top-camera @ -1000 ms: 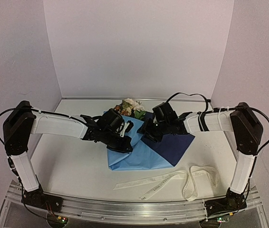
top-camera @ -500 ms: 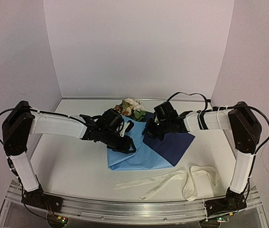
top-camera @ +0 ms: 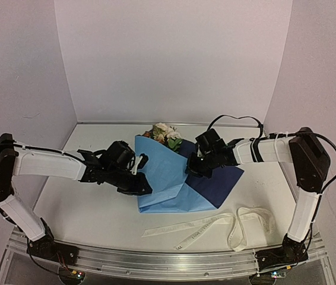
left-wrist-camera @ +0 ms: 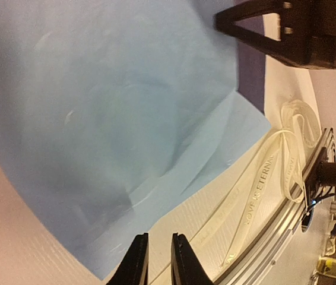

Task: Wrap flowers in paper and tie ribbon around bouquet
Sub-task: Press the fold line on the 2/3-folded wrapping paper.

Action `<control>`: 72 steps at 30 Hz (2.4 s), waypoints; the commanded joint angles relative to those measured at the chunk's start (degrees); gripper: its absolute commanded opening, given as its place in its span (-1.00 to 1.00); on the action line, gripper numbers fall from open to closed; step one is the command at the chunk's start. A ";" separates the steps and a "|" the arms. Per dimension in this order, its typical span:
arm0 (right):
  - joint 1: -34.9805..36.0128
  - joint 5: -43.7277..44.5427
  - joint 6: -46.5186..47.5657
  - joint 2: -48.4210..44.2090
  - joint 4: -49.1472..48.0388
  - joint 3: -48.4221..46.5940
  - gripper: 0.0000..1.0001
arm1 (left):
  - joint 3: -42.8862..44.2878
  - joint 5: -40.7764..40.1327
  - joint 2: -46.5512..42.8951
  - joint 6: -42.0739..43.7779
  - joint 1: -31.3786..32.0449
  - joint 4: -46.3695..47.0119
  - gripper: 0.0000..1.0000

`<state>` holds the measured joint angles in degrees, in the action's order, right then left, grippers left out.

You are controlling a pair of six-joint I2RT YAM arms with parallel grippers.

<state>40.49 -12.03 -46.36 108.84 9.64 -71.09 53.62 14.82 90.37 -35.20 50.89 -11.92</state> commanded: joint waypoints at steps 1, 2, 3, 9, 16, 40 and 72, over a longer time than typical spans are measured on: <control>-0.72 2.39 3.19 -1.13 3.29 -1.68 -1.00 | -1.85 0.12 -0.60 -2.13 -0.64 1.27 -0.81; -0.86 2.51 3.34 -0.96 3.61 -1.98 -1.00 | -1.97 0.05 -0.10 -2.23 -0.70 1.00 -0.84; -1.01 2.61 3.49 -0.79 3.90 -2.36 -1.00 | -2.18 0.15 0.41 -2.38 -0.70 1.07 -0.87; -1.48 3.13 4.74 0.12 6.04 -4.12 -1.00 | -2.89 1.90 3.22 -2.68 -0.79 2.83 -0.94; -2.67 3.85 4.75 1.04 7.08 -4.85 -1.00 | -2.97 4.57 5.81 -3.07 -0.77 4.43 -0.95; -3.12 3.64 4.65 1.29 7.33 -3.71 -1.00 | -2.96 6.32 7.59 -2.17 -0.67 0.37 -0.90; -3.15 8.52 10.60 -2.63 14.18 -3.26 -1.00 | -1.03 10.25 16.09 -3.05 -0.63 3.04 -0.92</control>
<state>37.52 -6.93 -37.66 108.95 20.87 -73.14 54.69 24.24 105.54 -37.60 50.19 -8.47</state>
